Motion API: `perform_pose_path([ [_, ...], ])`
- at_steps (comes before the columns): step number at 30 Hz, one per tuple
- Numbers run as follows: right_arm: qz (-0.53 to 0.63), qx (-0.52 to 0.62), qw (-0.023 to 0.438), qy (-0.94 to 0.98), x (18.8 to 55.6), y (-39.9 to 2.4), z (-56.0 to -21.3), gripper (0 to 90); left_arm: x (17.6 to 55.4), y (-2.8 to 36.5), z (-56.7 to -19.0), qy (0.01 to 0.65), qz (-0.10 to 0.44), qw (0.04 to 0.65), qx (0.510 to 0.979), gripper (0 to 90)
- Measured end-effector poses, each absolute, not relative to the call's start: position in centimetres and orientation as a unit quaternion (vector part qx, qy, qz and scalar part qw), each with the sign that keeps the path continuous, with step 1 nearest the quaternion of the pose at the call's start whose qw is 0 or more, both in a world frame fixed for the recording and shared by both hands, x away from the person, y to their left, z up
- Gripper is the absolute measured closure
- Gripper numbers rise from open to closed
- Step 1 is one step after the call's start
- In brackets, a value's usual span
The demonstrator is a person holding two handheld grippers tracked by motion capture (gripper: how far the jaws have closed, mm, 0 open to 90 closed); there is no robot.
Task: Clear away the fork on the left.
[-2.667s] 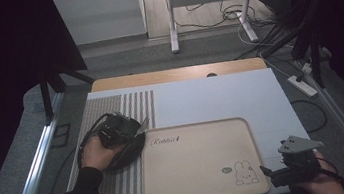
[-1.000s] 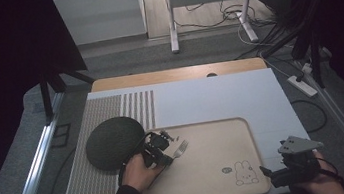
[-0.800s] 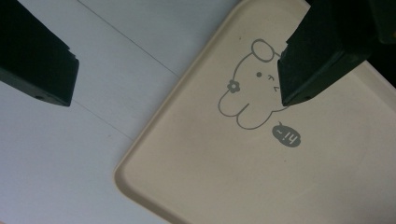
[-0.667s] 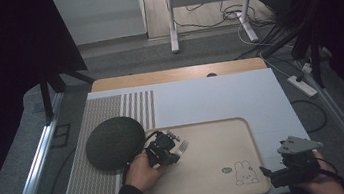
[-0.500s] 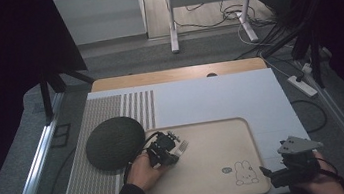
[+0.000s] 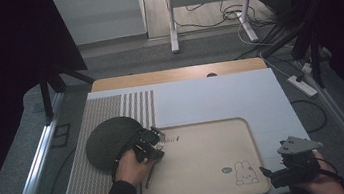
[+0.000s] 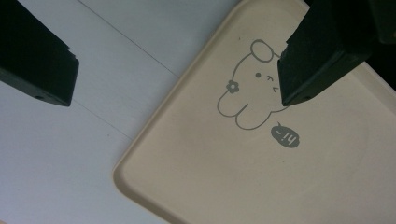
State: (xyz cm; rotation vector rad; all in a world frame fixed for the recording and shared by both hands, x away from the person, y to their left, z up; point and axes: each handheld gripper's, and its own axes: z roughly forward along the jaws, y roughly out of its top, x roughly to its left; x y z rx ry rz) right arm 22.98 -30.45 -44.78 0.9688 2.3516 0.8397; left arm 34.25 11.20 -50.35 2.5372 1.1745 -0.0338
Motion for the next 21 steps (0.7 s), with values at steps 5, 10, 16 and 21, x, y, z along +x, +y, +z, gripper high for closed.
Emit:
perform_pose_path([
  [5,0.306,0.352,0.23,0.854,23.0,-30.5,-44.8,0.0,34.5,12.4,-50.4,0.426,-0.006,0.165,0.89,88.9],
  [10,0.305,0.352,0.229,0.854,23.0,-30.4,-44.8,0.0,34.5,12.7,-50.4,0.428,-0.012,0.172,0.887,87.9],
  [16,0.306,0.352,0.229,0.854,23.0,-30.5,-44.8,0.0,34.2,13.0,-49.5,0.414,-0.01,0.214,0.885,79.6],
  [21,0.306,0.352,0.229,0.854,23.0,-30.5,-44.8,0.0,34.1,13.6,-48.9,0.422,0.004,0.242,0.874,59.4],
])
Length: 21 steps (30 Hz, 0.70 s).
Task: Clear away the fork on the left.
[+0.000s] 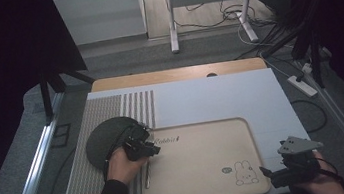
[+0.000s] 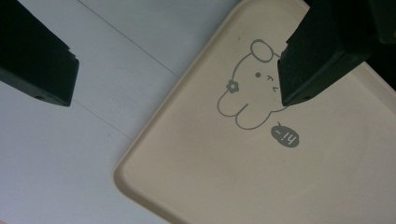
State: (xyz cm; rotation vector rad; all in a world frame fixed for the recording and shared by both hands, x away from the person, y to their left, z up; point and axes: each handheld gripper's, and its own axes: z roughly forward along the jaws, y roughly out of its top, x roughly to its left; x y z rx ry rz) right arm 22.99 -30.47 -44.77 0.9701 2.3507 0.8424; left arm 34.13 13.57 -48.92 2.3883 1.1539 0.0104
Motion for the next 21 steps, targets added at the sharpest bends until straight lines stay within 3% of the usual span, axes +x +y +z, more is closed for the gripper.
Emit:
perform_pose_path([
  [5,0.307,0.353,0.229,0.854,23.0,-30.5,-44.8,0.0,34.3,13.9,-49.2,0.438,-0.004,0.235,0.868,39.0],
  [13,0.307,0.354,0.229,0.853,23.0,-30.5,-44.8,0.0,33.7,14.7,-48.4,0.427,0.011,0.261,0.866,15.7],
  [21,0.308,0.356,0.228,0.852,23.0,-30.5,-44.8,0.0,32.8,16.1,-47.7,0.417,0.016,0.295,0.86,1.6],
])
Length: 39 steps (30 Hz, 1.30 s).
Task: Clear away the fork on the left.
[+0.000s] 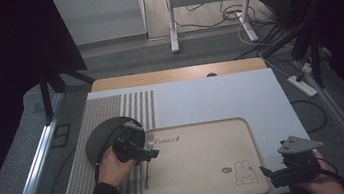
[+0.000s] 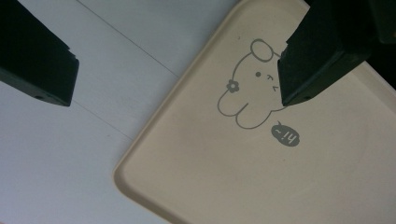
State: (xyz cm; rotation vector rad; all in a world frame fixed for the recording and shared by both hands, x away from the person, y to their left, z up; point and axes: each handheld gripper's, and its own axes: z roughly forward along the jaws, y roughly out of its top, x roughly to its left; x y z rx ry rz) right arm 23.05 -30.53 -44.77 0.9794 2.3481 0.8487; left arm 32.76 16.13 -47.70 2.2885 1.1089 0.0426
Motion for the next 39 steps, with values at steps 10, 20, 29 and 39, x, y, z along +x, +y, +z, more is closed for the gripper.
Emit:
perform_pose_path([
  [10,0.309,0.357,0.227,0.852,23.1,-30.6,-44.8,0.0,31.3,18.0,-47.2,0.418,0.035,0.351,0.837,0.0],
  [20,0.308,0.356,0.227,0.852,23.0,-30.5,-44.8,0.0,29.6,19.7,-47.0,0.414,0.054,0.372,0.829,0.0],
  [29,0.308,0.355,0.228,0.853,23.0,-30.4,-44.7,0.0,27.7,20.9,-46.8,0.405,0.053,0.394,0.824,0.0],
  [39,0.306,0.356,0.228,0.853,23.0,-30.4,-44.7,0.0,26.1,22.7,-47.0,0.419,0.058,0.403,0.812,0.0],
])
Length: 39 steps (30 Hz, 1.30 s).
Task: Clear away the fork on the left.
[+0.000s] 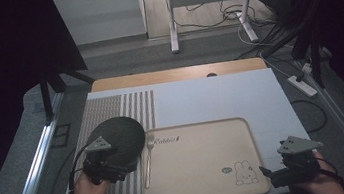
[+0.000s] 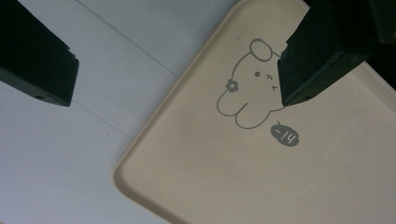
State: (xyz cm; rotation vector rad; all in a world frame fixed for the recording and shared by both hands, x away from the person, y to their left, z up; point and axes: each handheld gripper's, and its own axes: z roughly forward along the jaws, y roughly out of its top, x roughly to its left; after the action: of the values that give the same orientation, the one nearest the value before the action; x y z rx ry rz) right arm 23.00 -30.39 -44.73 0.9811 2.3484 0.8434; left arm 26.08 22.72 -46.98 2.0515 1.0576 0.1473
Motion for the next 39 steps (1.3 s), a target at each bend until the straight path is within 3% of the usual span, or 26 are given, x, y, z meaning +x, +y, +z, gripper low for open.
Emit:
perform_pose_path([
  [39,0.304,0.362,0.229,0.851,23.0,-30.4,-44.7,0.0,18.5,27.0,-47.8,0.484,0.087,0.4,0.773,0.0],
])
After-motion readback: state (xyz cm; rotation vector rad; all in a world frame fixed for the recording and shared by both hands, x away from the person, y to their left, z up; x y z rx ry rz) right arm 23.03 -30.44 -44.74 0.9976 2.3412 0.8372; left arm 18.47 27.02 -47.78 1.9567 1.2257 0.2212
